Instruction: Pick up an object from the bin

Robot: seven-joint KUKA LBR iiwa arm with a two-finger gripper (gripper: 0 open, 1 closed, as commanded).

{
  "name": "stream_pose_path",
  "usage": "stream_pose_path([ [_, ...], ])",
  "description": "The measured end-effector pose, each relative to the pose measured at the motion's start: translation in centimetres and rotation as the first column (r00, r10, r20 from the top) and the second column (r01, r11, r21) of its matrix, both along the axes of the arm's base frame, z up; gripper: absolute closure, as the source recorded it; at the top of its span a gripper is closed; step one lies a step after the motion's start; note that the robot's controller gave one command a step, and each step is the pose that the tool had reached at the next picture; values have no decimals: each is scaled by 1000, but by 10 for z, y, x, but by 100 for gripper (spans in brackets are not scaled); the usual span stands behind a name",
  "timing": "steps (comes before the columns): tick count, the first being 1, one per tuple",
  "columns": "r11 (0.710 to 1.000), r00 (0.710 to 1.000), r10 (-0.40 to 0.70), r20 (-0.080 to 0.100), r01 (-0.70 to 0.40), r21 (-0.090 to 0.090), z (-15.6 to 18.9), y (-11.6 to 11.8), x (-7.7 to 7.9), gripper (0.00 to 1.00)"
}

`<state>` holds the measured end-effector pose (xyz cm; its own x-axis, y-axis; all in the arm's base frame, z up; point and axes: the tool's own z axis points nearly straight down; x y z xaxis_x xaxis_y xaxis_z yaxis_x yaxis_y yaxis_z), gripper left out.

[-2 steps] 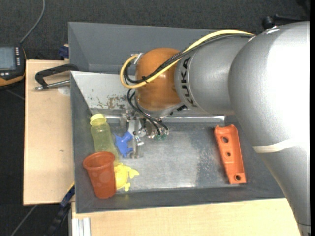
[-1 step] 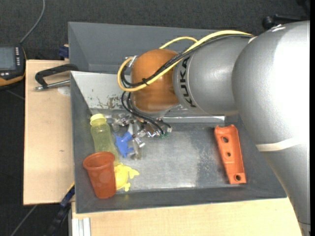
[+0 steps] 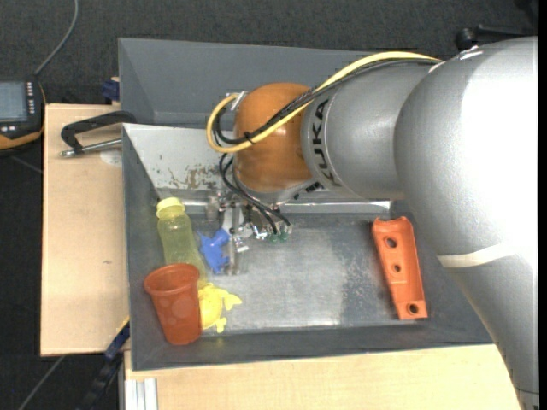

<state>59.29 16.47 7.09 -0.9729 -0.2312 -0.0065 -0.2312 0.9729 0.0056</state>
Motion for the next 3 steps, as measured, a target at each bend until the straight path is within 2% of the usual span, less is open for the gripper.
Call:
stream_pose_path([
  [1,968,968,251,6,-251,0,2,10,-3,100],
  [3,968,968,251,7,-251,1,3,10,-3,100],
])
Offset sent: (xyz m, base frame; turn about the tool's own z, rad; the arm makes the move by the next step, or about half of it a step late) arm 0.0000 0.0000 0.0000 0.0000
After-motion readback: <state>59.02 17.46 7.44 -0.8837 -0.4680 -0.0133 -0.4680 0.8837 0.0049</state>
